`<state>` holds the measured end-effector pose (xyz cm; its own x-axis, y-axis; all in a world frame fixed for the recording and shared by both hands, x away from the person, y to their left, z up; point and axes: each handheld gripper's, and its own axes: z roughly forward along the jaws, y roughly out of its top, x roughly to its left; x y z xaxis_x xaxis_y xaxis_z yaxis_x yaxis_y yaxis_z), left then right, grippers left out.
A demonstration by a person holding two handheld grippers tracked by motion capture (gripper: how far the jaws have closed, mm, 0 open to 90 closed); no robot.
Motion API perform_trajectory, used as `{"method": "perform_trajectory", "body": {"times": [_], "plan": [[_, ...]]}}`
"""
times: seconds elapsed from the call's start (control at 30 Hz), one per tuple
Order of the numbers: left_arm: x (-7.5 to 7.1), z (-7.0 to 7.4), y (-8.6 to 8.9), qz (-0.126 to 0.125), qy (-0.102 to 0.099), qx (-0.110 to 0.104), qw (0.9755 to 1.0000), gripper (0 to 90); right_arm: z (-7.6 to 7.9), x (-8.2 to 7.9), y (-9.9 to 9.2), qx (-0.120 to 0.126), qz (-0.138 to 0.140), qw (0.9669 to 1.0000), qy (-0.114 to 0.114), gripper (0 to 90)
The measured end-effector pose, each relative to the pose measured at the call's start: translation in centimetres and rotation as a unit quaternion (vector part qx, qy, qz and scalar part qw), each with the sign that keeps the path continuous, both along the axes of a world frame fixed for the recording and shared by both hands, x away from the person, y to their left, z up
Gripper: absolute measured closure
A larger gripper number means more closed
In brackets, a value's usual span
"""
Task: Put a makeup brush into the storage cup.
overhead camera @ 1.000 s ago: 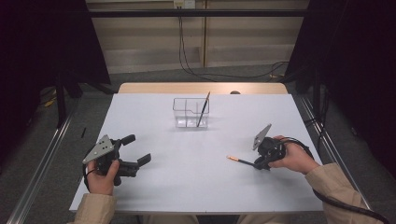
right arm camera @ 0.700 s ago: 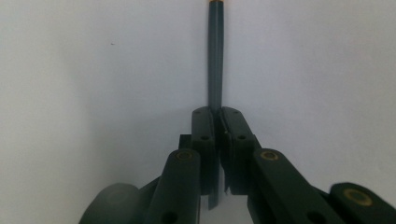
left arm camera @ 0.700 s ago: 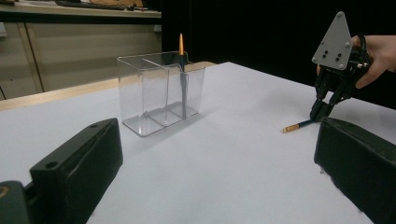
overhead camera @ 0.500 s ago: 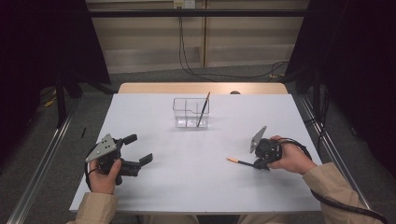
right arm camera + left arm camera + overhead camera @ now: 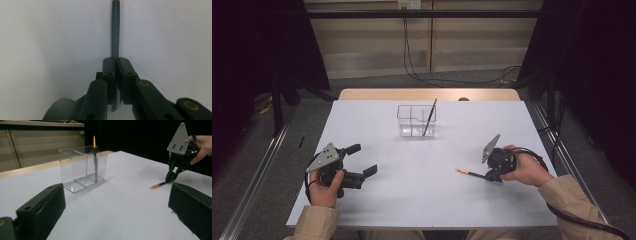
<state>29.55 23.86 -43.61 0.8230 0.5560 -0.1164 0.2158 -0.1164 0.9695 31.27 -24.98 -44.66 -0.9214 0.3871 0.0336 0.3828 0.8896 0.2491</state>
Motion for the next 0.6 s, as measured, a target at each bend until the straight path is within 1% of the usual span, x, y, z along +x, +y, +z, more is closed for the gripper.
{"method": "perform_trajectory", "body": {"times": [0.1,0.23,0.27,0.3,0.4,0.43,0.47,0.5,0.57,0.6], "plan": [[0.0,0.0,0.0,0.0,0.0,0.001,1.0,0.9,0.1,-0.1,-0.1,0.013,-0.009,0.9999,0.003,84.9],[0.0,-0.1,-0.1,-0.001,0.003,0.0,1.0,0.9,0.3,-0.2,0.0,0.026,-0.009,0.9996,0.001,84.9],[0.0,-0.1,-0.1,-0.002,0.002,0.002,1.0,0.9,0.4,-0.3,0.1,0.029,-0.013,0.9995,0.002,84.9],[0.0,-0.1,-0.1,-0.002,0.002,0.002,1.0,0.9,0.4,-0.2,0.2,0.032,-0.008,0.9995,-0.002,84.9],[0.0,-0.1,-0.1,-0.003,0.002,0.001,1.0,0.9,0.5,-0.3,0.5,0.037,-0.007,0.9993,-0.002,84.9],[0.0,-0.1,-0.1,-0.003,0.002,0.001,1.0,0.9,0.6,-0.3,0.7,0.042,-0.011,0.9991,-0.001,84.9],[0.1,-0.1,-0.1,-0.003,0.002,0.001,1.0,0.9,0.6,-0.2,0.7,0.047,-0.006,0.9989,-0.003,84.9],[0.1,-0.1,-0.1,-0.003,0.002,0.001,1.0,0.9,0.6,-0.2,0.7,0.047,-0.006,0.9989,-0.003,84.9],[0.1,-0.1,-0.1,-0.004,0.002,0.0,1.0,0.9,0.8,-0.3,1.0,0.055,-0.012,0.9984,-0.003,84.9],[0.1,-0.1,-0.1,-0.004,0.003,-0.001,1.0,0.9,0.8,-0.2,1.0,0.061,-0.012,0.998,-0.007,84.9]]}}
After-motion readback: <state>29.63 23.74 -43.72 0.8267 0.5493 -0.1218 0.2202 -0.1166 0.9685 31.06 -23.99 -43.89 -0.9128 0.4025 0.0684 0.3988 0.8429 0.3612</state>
